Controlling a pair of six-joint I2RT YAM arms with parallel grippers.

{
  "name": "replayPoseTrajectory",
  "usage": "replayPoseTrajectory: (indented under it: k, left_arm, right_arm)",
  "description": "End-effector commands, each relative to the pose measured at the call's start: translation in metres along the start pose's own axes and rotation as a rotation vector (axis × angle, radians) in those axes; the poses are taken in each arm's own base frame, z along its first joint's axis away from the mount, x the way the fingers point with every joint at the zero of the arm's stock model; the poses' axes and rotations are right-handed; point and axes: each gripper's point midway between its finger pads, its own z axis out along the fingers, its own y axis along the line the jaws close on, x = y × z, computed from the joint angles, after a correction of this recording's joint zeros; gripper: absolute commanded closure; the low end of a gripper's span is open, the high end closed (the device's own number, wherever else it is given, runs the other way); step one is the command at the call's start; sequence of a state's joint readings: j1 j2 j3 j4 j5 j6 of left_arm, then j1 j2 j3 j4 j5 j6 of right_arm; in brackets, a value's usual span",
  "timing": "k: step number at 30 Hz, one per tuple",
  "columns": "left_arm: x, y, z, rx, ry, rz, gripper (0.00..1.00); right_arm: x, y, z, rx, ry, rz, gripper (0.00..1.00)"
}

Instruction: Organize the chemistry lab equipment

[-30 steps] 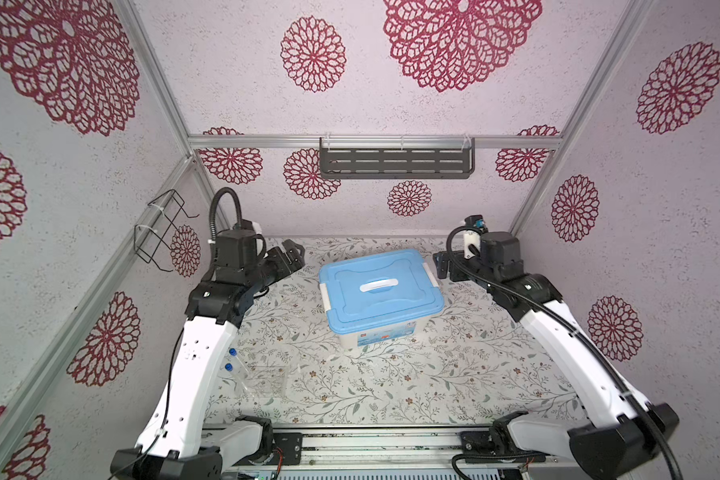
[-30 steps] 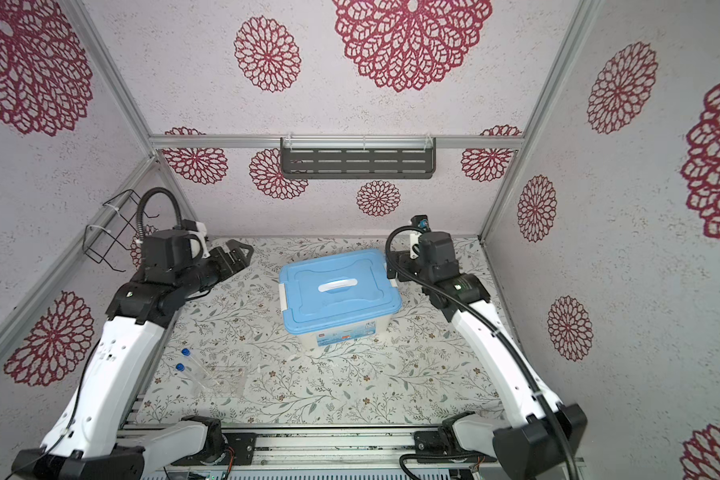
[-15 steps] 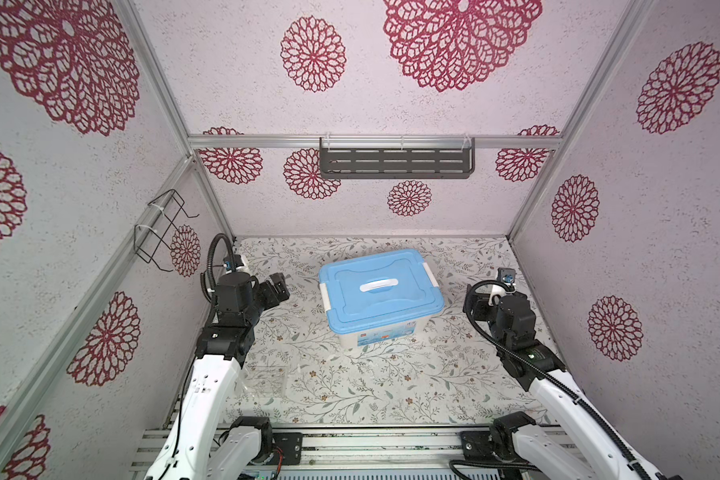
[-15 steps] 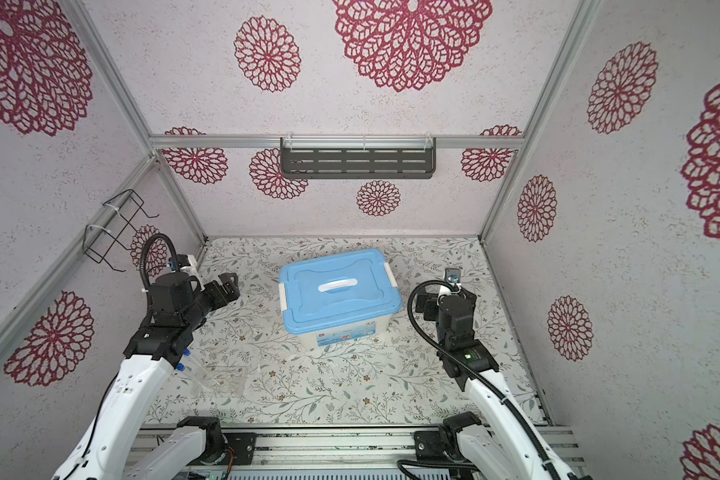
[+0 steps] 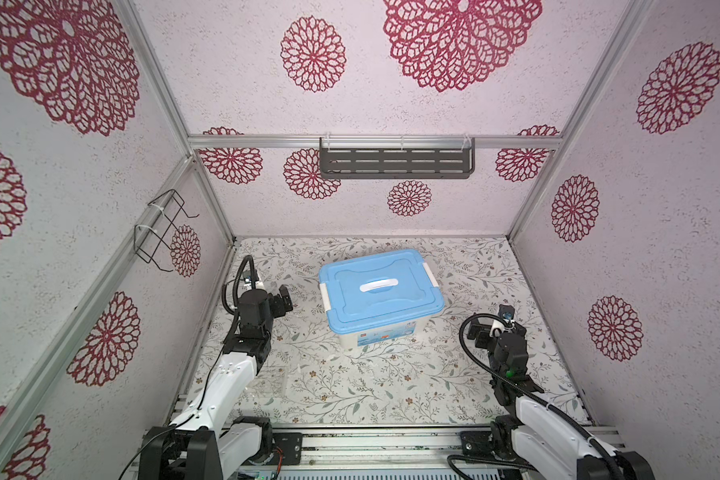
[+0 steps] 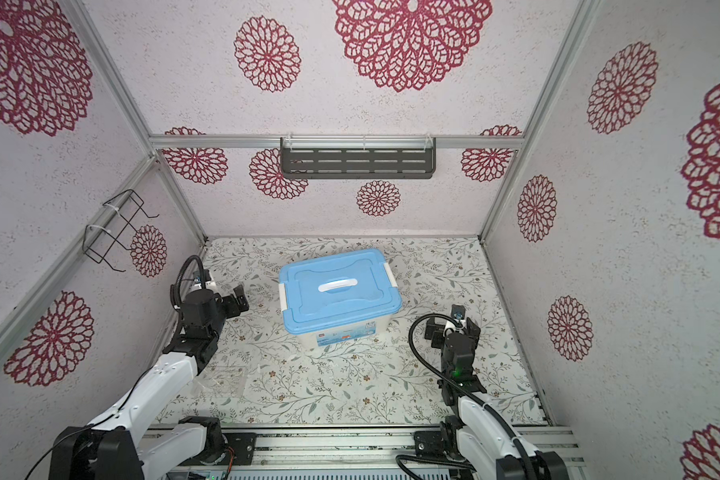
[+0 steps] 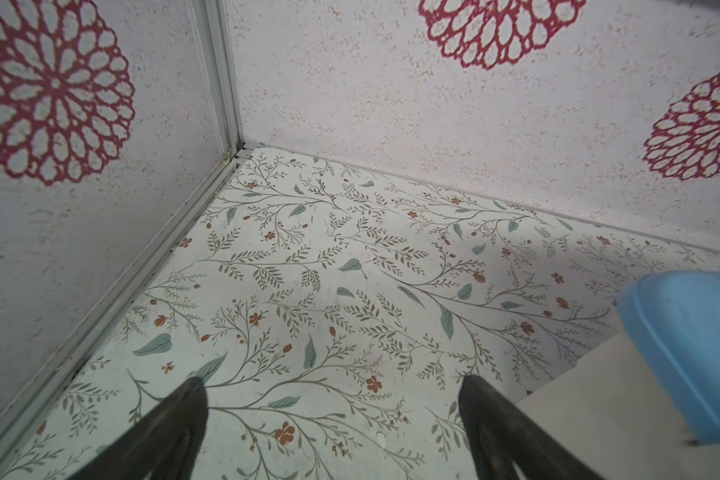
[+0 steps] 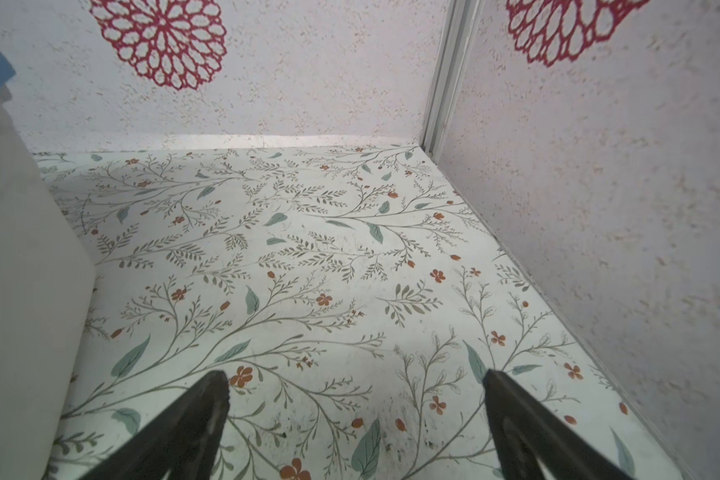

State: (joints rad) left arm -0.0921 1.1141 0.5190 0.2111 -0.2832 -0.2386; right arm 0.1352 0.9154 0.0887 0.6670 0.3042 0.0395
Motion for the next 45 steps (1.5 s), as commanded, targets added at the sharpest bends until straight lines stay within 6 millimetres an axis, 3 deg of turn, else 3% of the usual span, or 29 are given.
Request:
replayPoseTrajectory:
  k: [1,7,11,16,18,22,30,45]
  left_arm:
    - [-0.016,-0.013,0.007,0.001,-0.130,0.150,0.03]
    - [0.017,-0.010,0.025,-0.002,-0.130,0.168,0.03]
    - [0.020,-0.011,0.026,0.048,-0.124,0.160,0.03]
    - [0.021,-0.006,0.018,0.034,-0.149,0.172,0.03]
    - [0.017,0.000,0.017,0.003,-0.198,0.222,0.03]
    - [0.015,0.013,0.032,-0.002,-0.205,0.198,0.03]
    - [0.031,0.043,0.062,-0.047,-0.122,0.075,0.03]
    - [0.030,0.045,0.067,0.005,-0.111,0.048,0.02]
  right_arm:
    - [-0.027,0.012,0.004,-0.085,-0.129,0.013,0.01]
    - [-0.032,0.007,0.021,-0.070,-0.165,0.025,0.01]
    - [-0.036,0.008,0.037,-0.113,-0.185,0.022,0.01]
    - [-0.022,0.002,0.048,-0.096,-0.201,0.051,0.01]
    - [-0.016,0.000,0.058,-0.073,-0.134,0.045,0.01]
    - [-0.014,-0.008,0.072,-0.011,-0.088,0.071,0.01]
    - [-0.014,-0.008,0.072,-0.007,-0.080,0.063,0.01]
    - [-0.014,-0.007,0.073,-0.006,-0.079,0.063,0.01]
